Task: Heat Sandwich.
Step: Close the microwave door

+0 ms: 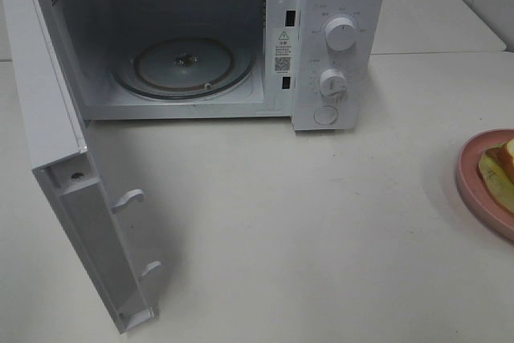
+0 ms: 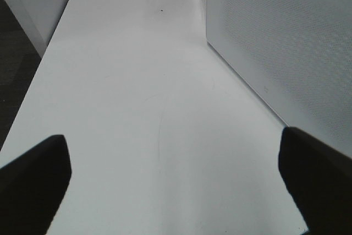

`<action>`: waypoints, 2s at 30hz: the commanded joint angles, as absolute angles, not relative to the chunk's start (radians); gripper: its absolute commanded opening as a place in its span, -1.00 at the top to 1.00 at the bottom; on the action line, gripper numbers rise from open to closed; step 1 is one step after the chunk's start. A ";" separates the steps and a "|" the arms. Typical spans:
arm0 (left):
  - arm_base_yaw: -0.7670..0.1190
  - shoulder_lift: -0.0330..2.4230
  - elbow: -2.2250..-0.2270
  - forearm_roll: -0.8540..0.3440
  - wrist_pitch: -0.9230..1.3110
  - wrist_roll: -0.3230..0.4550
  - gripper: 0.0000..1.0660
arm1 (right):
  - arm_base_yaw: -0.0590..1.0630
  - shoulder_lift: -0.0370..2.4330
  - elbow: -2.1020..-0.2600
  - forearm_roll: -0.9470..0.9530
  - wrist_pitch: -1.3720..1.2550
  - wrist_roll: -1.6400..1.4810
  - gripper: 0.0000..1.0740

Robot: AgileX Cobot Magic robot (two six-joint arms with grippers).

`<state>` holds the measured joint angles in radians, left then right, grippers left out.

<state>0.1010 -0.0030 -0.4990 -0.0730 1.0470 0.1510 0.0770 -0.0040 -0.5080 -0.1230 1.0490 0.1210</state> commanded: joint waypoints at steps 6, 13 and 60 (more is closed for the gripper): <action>0.105 -0.023 -0.496 -0.075 1.038 0.147 -0.83 | 0.069 -0.030 -0.506 -0.119 1.039 0.105 -0.41; 0.105 -0.023 -0.496 -0.075 1.038 0.147 -0.83 | 0.069 -0.030 -0.506 -0.119 1.039 0.105 -0.41; 0.100 0.035 -0.539 -0.076 0.960 0.143 -0.59 | 0.069 -0.030 -0.506 -0.119 1.039 0.105 -0.40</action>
